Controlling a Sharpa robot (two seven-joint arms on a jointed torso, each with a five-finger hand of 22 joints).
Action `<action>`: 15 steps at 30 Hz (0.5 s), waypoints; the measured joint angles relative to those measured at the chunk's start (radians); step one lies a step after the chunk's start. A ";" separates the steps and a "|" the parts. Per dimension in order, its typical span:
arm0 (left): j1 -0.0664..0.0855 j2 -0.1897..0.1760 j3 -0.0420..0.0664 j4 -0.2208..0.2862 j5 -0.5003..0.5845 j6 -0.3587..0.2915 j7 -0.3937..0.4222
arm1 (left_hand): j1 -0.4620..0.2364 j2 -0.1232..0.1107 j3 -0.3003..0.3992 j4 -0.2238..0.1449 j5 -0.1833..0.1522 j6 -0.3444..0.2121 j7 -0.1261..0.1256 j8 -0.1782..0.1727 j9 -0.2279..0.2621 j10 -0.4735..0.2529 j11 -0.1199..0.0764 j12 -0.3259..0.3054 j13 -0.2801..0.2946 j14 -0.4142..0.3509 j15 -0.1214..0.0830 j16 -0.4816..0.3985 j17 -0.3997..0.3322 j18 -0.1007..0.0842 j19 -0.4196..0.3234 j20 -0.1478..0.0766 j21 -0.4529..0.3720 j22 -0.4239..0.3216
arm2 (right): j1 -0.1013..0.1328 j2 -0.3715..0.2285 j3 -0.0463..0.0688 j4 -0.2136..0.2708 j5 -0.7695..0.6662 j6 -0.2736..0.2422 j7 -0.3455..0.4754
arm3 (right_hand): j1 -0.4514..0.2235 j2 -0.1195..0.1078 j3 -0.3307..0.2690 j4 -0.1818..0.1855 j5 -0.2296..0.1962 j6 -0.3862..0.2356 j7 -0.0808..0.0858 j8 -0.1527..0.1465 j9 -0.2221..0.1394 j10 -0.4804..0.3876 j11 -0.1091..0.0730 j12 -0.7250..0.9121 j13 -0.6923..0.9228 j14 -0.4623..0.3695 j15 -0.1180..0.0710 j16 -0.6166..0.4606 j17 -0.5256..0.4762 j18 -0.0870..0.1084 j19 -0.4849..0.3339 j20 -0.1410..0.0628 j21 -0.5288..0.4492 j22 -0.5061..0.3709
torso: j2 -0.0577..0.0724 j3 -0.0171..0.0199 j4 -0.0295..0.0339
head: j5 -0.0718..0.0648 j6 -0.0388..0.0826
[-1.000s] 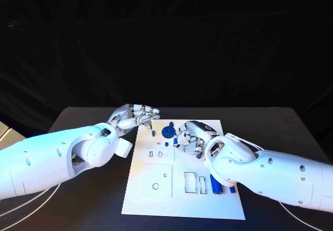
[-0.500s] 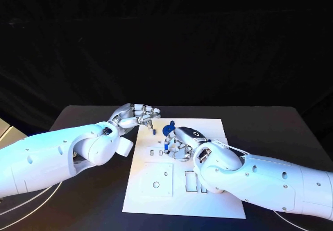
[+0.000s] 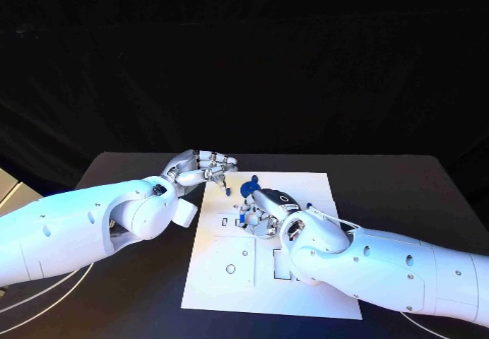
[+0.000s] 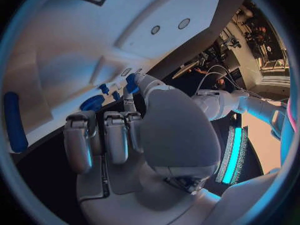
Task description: Assemble the parts on the task board
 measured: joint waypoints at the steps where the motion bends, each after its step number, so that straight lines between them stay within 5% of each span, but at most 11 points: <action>1: 0.000 0.000 0.000 0.000 0.000 0.000 0.000 | 0.000 0.000 0.000 0.000 0.000 0.000 0.000 0.000 0.000 0.000 0.000 0.000 0.000 0.000 0.000 0.000 0.000 0.000 0.000 0.000 0.000 0.000 | 0.000 0.000 0.000 -0.001 -0.002 0.001 -0.001 | 0.000 0.000 0.000 0.000 0.000 0.000 0.000 0.000 0.000 0.000 0.000 0.000 0.000 0.000 0.000 0.000 0.000 0.000 0.000 0.000 0.000 0.000 | 0.000 -0.0002 -0.0006 | 0.000 0.000; 15: 0.000 -0.001 0.000 0.000 0.000 0.000 -0.003 | 0.000 0.000 0.000 0.000 0.000 0.000 0.000 0.000 0.000 0.000 0.000 0.000 0.000 0.000 0.000 0.000 0.000 0.000 0.000 0.000 0.000 0.001 | -0.002 0.004 -0.001 -0.007 -0.028 0.032 -0.017 | -0.020 -0.012 0.000 0.000 -0.010 0.000 0.000 0.008 0.028 0.000 0.000 0.000 0.000 0.000 0.000 0.000 0.001 0.000 0.000 0.000 0.000 0.000 | -0.001 -0.0003 -0.0006 | 0.001 -0.004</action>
